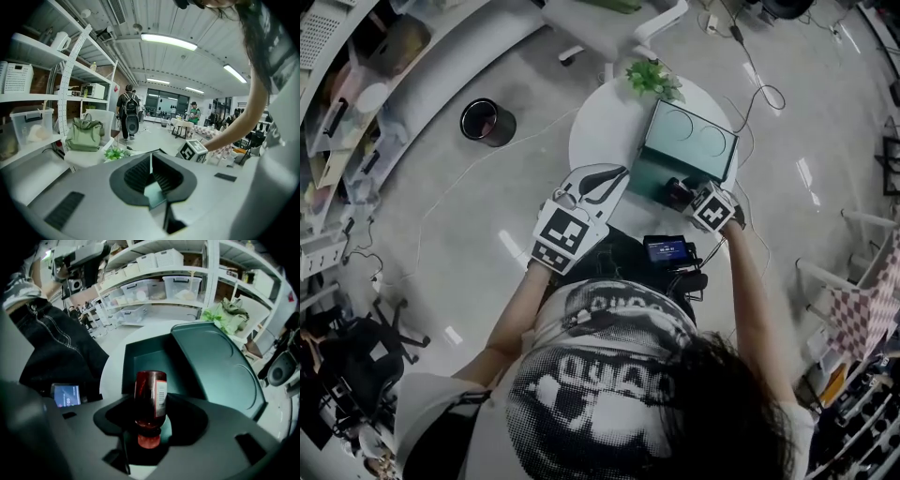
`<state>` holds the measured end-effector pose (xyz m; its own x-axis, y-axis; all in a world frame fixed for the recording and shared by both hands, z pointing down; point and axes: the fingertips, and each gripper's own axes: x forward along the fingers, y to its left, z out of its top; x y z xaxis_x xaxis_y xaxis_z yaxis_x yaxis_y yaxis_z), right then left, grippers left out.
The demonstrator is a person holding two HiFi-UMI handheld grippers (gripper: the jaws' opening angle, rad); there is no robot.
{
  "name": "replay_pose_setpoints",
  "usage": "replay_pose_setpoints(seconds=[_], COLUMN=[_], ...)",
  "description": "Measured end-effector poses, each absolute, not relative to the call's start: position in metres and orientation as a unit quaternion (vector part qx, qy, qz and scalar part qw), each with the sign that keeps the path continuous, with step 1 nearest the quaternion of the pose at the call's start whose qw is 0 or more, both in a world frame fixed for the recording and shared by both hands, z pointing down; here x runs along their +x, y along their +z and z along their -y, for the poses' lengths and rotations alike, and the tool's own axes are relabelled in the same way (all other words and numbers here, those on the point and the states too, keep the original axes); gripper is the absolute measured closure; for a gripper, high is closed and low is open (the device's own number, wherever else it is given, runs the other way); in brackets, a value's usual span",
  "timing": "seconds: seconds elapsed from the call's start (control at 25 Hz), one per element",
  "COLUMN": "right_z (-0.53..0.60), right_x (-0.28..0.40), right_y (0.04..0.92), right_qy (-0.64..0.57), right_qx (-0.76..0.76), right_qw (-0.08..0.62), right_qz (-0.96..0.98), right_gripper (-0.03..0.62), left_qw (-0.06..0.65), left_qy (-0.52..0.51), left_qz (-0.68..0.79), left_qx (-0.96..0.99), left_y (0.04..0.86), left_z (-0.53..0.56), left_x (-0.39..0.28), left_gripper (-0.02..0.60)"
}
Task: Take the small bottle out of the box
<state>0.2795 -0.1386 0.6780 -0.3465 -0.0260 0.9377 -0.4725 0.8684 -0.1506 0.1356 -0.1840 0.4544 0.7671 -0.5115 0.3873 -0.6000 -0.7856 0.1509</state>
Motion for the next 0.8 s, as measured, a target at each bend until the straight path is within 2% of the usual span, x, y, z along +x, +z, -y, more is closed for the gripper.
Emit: replay_pose_setpoints(seconds=[0.24, 0.8], right_z=[0.144, 0.120], right_x=[0.281, 0.260], right_y=[0.652, 0.573], right_qy=[0.267, 0.368], right_qx=[0.275, 0.487], right_qw=[0.472, 0.206], right_qz=[0.794, 0.764], right_gripper=[0.375, 0.375], left_qw=[0.127, 0.105], left_qy=[0.171, 0.187], left_qz=[0.274, 0.191], left_qx=[0.938, 0.958], left_y=[0.453, 0.446], left_z=[0.179, 0.156], left_x=[0.145, 0.136], left_gripper=[0.560, 0.560])
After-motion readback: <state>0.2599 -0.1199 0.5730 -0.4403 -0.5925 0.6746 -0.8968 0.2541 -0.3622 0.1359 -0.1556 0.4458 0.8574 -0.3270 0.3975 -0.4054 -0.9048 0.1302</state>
